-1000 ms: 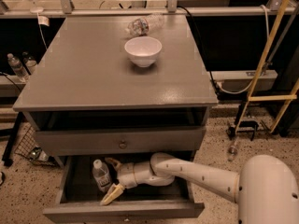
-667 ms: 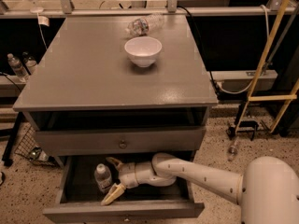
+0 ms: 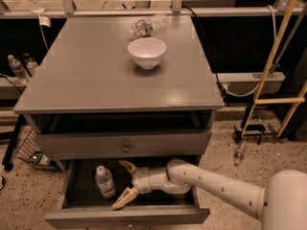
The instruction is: Place blue plastic bottle into middle drawer
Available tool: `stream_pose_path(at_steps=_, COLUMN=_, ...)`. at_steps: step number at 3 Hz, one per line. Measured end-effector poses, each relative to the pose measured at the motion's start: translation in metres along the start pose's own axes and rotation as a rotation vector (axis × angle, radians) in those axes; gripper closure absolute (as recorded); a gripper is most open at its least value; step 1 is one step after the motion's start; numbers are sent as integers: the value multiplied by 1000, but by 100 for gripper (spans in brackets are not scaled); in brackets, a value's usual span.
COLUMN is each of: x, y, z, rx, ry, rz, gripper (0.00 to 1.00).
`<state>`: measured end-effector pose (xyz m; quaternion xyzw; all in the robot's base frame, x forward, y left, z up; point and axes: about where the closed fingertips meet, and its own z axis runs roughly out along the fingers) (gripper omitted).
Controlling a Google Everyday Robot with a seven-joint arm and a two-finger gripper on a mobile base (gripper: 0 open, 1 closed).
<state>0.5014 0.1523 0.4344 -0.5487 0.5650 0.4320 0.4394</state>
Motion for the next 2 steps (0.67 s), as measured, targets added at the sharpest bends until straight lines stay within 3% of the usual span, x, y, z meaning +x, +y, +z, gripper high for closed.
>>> stream_pose_path(at_steps=2, x=25, y=-9, z=-43, rx=69, ry=-11, rz=61, gripper=0)
